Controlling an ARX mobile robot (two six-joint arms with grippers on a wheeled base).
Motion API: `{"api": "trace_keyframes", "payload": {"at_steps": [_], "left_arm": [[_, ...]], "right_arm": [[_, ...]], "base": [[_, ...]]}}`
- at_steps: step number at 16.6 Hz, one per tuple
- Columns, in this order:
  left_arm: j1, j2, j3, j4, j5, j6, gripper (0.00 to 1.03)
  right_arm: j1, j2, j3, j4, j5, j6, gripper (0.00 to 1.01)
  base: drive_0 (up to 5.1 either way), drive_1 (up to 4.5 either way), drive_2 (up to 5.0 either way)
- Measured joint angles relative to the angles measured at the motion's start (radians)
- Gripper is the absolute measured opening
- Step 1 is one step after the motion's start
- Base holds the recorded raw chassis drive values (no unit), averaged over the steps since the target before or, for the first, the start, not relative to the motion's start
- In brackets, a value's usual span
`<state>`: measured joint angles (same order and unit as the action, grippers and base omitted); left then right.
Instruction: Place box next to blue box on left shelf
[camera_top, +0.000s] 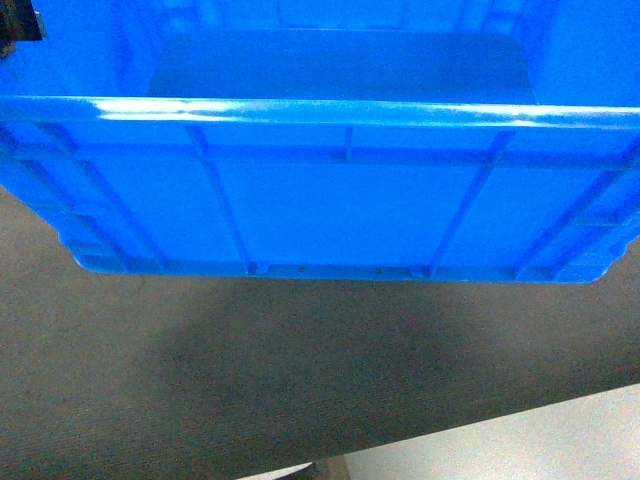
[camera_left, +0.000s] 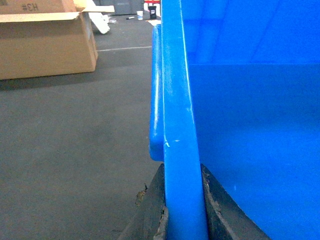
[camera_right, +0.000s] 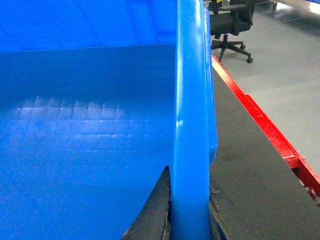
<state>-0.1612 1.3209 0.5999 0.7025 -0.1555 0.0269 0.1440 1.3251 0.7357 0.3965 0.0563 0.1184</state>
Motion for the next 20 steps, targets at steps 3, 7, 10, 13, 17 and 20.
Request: {"api": "trace_keyframes", "payload": {"at_steps": [3,7,10,13,17,20], "left_arm": [[0.000,0.000,0.000,0.000,0.002,0.000,0.10],[0.000,0.000,0.000,0.000,0.002,0.000,0.10],[0.000,0.000,0.000,0.000,0.002,0.000,0.10],[0.000,0.000,0.000,0.000,0.002,0.000,0.10],[0.000,0.000,0.000,0.000,0.002,0.000,0.10],[0.000,0.000,0.000,0.000,0.002,0.000,0.10]], "right_arm": [[0.001,0.000,0.000,0.000,0.000,0.000,0.09],[0.000,0.000,0.000,0.000,0.000,0.000,0.09],[0.000,0.000,0.000,0.000,0.000,0.000,0.09],[0.000,0.000,0.000,0.000,0.000,0.000,0.09],[0.000,0.000,0.000,0.000,0.000,0.000,0.09],[0.000,0.000,0.000,0.000,0.000,0.000,0.09]], "base": [[-1.8,-1.79,-1.8],[-1.5,-1.52,-1.5],[-1.6,-1.57,-1.6],[-1.7,-1.66,-1.7],[-1.7,-1.66,-1.7],[-1.7,-1.66,-1.7]]}}
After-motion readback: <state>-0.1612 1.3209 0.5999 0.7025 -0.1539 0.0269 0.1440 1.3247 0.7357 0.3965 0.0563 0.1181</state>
